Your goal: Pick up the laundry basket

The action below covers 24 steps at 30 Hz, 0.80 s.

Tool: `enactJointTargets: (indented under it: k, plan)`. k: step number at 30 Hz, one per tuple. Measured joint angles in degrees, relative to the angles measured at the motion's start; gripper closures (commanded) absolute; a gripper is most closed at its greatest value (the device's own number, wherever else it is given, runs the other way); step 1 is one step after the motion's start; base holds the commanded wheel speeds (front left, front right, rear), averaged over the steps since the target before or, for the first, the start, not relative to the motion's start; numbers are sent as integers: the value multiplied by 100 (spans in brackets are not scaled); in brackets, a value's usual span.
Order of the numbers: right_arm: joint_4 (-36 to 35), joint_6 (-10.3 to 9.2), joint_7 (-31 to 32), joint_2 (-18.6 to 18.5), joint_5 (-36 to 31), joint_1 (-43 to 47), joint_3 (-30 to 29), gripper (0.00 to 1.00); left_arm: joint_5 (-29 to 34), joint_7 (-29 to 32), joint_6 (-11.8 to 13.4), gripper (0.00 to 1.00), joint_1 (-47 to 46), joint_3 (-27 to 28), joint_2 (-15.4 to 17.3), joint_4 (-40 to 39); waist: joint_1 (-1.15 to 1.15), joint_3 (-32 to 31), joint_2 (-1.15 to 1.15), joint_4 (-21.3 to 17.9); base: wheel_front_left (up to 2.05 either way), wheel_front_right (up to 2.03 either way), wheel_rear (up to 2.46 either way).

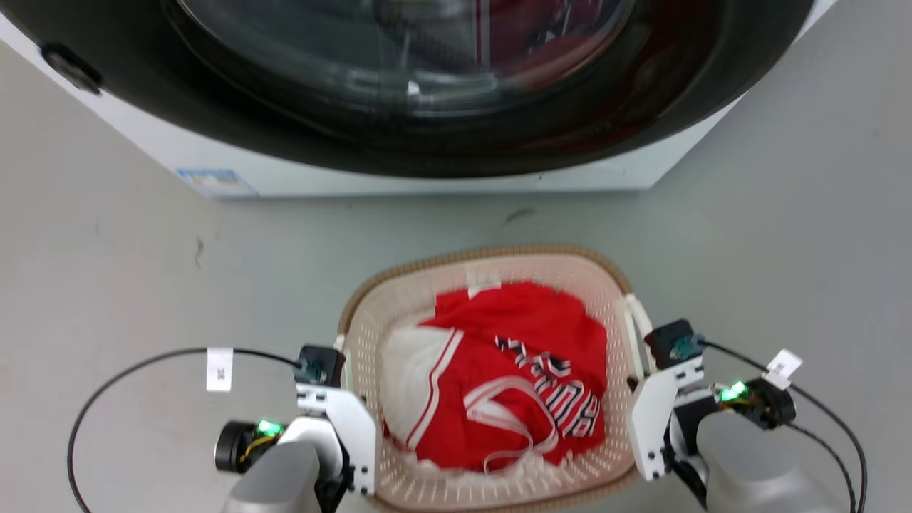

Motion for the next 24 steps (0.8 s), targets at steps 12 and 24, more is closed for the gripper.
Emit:
enactJointTargets:
  k: [12,24]
  plan:
    - [-190,-10,733,-82,827,542,878,100,-803,824,4,100,687,-519,111,-348,-1,-1349,0,-49,0,0,0]
    - [-556,-22,1594,-276,1748,1008,1829,100,-1715,1655,4,100,1321,-1279,404,-801,-1,-2439,0,23,0,0,0]
